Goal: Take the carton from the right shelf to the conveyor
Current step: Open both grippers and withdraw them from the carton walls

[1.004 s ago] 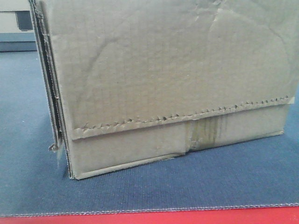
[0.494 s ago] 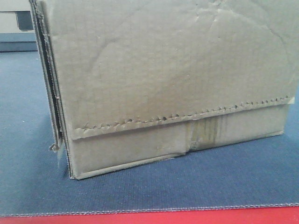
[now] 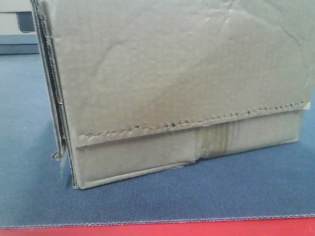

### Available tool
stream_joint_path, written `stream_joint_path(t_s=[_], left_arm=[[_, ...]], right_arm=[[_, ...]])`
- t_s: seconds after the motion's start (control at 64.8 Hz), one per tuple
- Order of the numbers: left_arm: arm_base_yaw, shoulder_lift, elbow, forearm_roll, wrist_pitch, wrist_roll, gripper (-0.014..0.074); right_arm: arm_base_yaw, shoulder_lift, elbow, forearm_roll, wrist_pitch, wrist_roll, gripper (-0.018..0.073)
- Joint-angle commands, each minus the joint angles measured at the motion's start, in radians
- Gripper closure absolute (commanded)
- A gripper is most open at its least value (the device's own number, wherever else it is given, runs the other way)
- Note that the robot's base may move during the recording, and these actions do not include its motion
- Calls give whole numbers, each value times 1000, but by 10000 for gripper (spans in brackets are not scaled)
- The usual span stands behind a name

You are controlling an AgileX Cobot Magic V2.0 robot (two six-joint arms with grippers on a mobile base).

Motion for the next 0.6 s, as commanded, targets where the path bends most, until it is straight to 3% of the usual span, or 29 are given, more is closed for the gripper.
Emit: stream_joint_path(t_s=[0.0, 0.216, 0.309, 0.371, 0.494, 0.587], left_arm=[[5, -5, 1, 8, -23, -5, 607], [5, -5, 2, -4, -23, -5, 607], [28, -23, 5, -109, -4, -3, 607], [70, -38, 12, -132, 5, 11, 607], [173, -93, 68, -194, -46, 166, 607], [256, -151, 146, -299, -82, 268, 607]], right_arm=[[-6, -5, 4, -9, -29, 2, 627], [-6, -5, 4, -9, -29, 2, 627], [-6, -5, 4, -9, -29, 2, 627], [-6, -5, 4, -9, -29, 2, 627], [-6, -5, 4, -9, -29, 2, 627], [-6, -5, 4, -9, -29, 2, 627]])
